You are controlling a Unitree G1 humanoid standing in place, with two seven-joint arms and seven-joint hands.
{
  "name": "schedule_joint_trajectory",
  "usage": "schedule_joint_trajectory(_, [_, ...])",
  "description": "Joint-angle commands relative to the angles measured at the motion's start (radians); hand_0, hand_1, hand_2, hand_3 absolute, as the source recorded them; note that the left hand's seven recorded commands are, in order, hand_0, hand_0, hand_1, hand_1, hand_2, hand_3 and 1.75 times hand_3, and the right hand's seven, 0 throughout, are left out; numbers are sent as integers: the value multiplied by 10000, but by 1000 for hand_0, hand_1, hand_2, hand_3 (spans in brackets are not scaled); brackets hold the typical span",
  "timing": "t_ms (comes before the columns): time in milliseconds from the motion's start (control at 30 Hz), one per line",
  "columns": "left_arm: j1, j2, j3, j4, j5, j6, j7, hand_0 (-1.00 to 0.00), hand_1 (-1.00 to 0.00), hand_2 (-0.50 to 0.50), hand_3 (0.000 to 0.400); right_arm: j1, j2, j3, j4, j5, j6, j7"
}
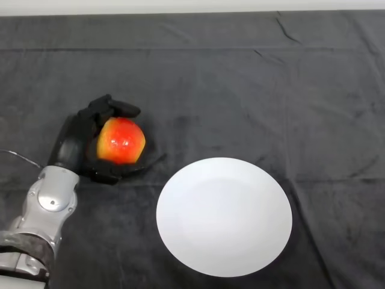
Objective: Move the apple to the plate
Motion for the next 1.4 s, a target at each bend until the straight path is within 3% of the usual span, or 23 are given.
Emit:
schedule_joint_trajectory(33, [-508, -126, -325, -399, 287, -378, 263, -1000, -1000, 0, 400, 7, -308, -196, 23, -25, 85, -15])
schedule_joint_trajectory(267, [-366, -515, -912, -735, 548, -830, 683, -1000, -1000, 0, 400, 7, -308, -197, 23, -25, 85, -15])
schedule_joint_trajectory(700, [-116, -914, -2357, -1141, 469, -1307, 626, -1000, -1000, 0, 400, 7, -308, -198, 24, -26, 86, -15])
schedule_joint_trajectory(1400, [181, -1086, -5586, -1541, -929, -1093, 358, -1000, -1000, 0, 400, 7, -309, -200, 25, -26, 86, -15])
